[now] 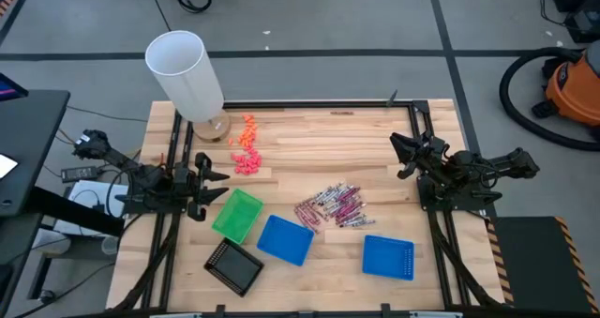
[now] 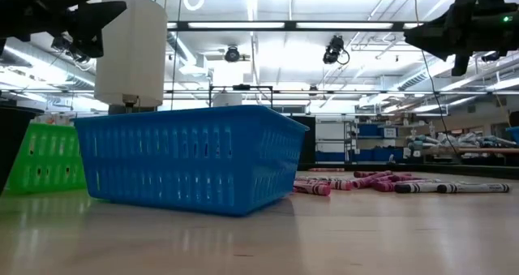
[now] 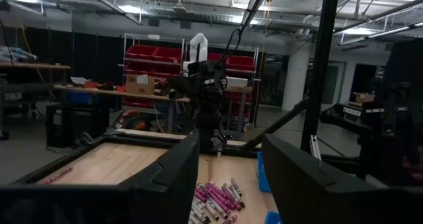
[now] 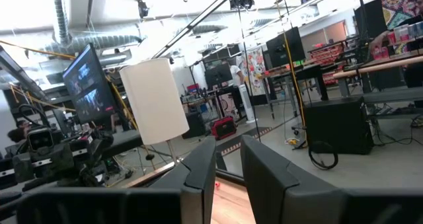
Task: Sort crayons
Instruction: Put the pink crayon into the right blue basket
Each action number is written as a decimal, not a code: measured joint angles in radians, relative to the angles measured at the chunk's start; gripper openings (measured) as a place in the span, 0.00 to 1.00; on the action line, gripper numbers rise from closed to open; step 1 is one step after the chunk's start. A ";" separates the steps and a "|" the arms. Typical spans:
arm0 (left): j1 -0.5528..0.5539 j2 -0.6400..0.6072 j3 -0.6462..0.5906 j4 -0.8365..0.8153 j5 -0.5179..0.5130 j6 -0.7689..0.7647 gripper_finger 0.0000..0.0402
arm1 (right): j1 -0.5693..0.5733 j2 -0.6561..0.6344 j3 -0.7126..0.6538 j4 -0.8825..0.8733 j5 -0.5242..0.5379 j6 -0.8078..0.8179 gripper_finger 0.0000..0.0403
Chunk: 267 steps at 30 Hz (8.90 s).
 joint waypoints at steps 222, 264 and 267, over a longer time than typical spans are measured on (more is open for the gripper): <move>0.550 0.946 0.410 -0.186 0.254 -0.188 0.44 | 0.002 1.445 1.290 -1.640 -0.646 0.608 0.08; 0.574 0.947 0.410 -0.073 0.223 -0.041 0.44 | 0.488 1.420 0.895 -1.248 -1.122 1.171 0.15; 0.574 0.947 0.410 -0.066 0.224 -0.037 0.44 | 0.488 1.420 0.894 -1.246 -1.122 1.185 0.16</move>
